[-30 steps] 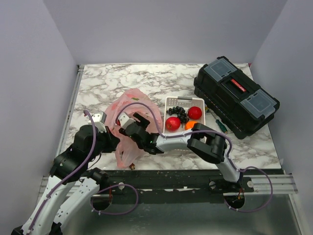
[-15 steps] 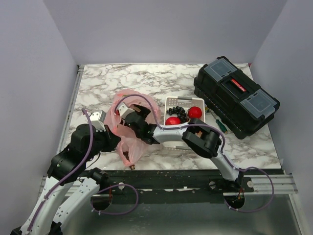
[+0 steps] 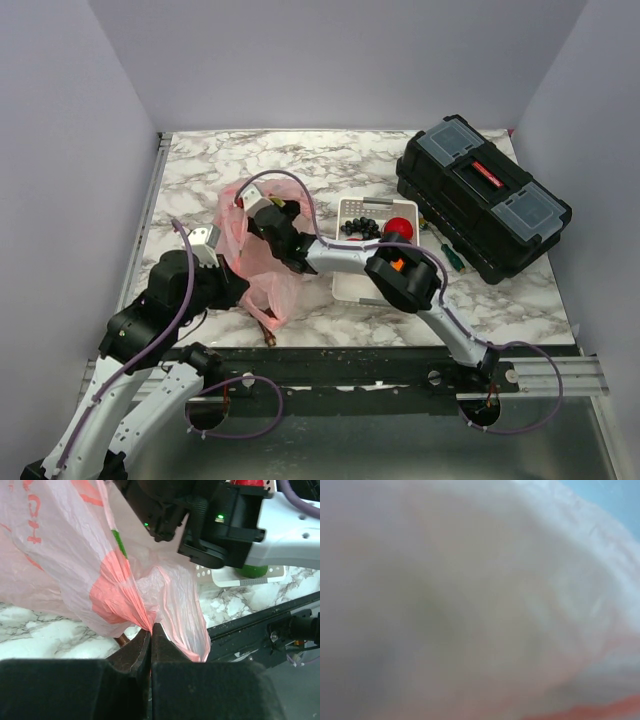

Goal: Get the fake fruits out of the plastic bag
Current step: Adjust the fake fruit in the plastic bag.

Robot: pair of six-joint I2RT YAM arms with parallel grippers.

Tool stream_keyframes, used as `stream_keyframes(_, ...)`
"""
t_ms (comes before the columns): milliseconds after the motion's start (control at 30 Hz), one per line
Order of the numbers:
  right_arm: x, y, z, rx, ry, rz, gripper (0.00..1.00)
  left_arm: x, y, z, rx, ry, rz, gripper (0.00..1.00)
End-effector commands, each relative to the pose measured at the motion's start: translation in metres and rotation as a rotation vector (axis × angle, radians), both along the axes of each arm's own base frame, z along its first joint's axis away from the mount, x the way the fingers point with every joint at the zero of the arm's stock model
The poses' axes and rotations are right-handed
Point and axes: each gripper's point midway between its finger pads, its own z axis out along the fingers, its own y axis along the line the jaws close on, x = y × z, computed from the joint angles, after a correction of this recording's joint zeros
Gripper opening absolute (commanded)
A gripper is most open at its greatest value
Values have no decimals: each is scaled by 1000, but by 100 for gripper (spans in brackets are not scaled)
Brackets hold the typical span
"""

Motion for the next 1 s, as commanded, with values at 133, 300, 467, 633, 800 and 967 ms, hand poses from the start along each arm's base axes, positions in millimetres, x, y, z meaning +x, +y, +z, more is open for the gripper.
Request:
stream_keyframes(133, 39, 7, -41, 33, 51, -30, 100, -15, -12, -15, -25, 94, -80, 0)
stream_keyframes(300, 59, 3, -52, 59, 63, -73, 93, -20, -13, -19, -27, 122, -91, 0)
stream_keyframes(467, 63, 1, -38, 162, 73, -50, 67, -22, -8, -22, -6, 132, -74, 0)
stream_keyframes(633, 50, 3, -6, 249, 78, 18, 41, -21, -1, -26, 14, 139, -33, 0)
stream_keyframes(800, 33, -11, 13, 271, 88, 39, 23, -16, 9, -25, 46, 130, 24, 0)
stream_keyframes(967, 18, -35, 15, 265, 118, 4, 23, -16, 14, -21, 64, 111, 37, 0)
